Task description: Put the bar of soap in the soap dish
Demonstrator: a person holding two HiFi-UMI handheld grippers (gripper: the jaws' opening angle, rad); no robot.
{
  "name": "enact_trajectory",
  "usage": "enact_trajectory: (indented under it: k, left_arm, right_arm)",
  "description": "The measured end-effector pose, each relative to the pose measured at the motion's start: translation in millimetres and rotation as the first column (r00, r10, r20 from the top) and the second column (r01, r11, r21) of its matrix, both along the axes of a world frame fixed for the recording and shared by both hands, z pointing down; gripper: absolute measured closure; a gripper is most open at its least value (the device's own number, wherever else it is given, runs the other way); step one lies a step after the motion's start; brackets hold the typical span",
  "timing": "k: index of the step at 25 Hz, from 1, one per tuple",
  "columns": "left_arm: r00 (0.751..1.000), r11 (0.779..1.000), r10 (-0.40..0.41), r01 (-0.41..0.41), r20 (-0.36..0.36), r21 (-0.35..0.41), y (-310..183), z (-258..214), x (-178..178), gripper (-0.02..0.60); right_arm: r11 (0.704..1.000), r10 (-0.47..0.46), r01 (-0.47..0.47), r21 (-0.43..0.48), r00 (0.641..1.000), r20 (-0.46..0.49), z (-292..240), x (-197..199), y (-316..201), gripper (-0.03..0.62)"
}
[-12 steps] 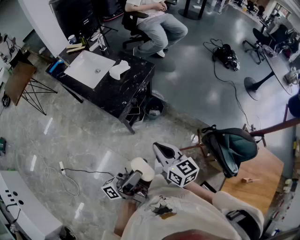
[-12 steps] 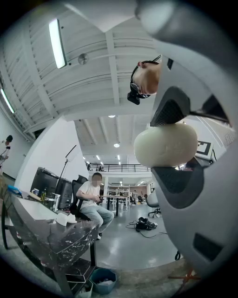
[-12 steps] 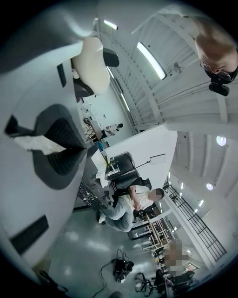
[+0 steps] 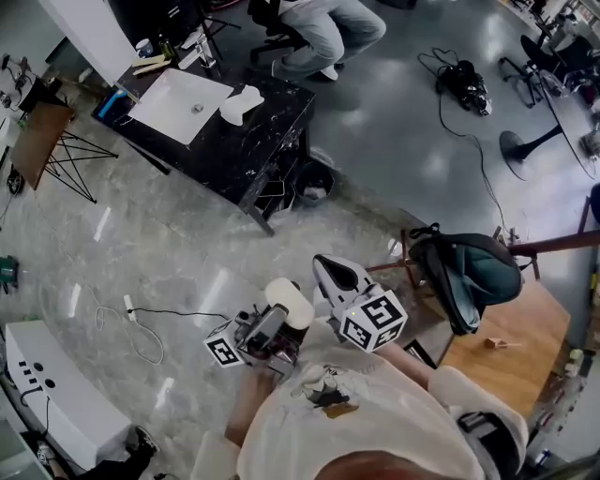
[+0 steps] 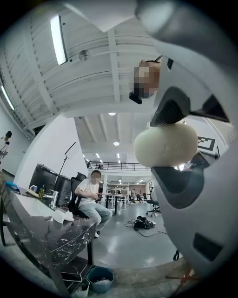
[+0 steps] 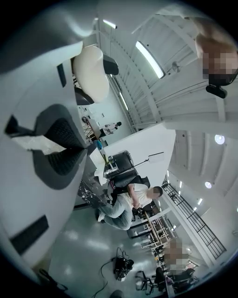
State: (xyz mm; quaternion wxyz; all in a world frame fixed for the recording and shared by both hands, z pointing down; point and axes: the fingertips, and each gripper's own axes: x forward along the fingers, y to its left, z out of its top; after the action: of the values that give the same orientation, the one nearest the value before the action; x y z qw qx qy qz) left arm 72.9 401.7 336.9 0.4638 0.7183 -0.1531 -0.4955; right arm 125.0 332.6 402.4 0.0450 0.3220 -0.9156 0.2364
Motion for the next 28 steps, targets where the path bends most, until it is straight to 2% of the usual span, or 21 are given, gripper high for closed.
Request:
enact_trajectory:
  k: [7, 10, 14, 20, 24, 28]
  left_arm:
    - [1.000, 1.000, -0.017, 0.017, 0.013, -0.006, -24, 5, 13, 0.301]
    - [0.998, 0.998, -0.062, 0.062, 0.022, -0.014, -35, 6, 8, 0.301]
    - [0.995, 0.995, -0.100, 0.101, 0.028, -0.026, -60, 4, -8, 0.301]
    - [0.996, 0.996, -0.091, 0.091, 0.010, -0.011, -123, 10, -51, 0.301]
    - [0.999, 0.999, -0.051, 0.051, 0.006, 0.008, -180, 10, -85, 0.301]
    - [0.999, 0.999, -0.035, 0.034, 0.017, 0.024, -230, -2, -130, 0.301]
  right_arm:
    - [1.000, -0.018, 0.018, 0.008, 0.999, 0.051, -3, 18, -25, 0.588]
    - [0.999, -0.043, 0.044, -0.013, 0.994, 0.096, -2, 19, -37, 0.586]
    - [0.998, -0.057, 0.059, -0.026, 0.995, 0.078, 5, 11, -59, 0.586]
    - [0.998, -0.054, 0.055, -0.021, 0.997, 0.050, 13, -27, -115, 0.586]
    - [0.996, -0.084, 0.084, 0.028, 0.996, 0.026, 14, -68, -160, 0.588]
    - [0.993, -0.068, 0.071, 0.094, 0.997, -0.035, 4, -112, -212, 0.588]
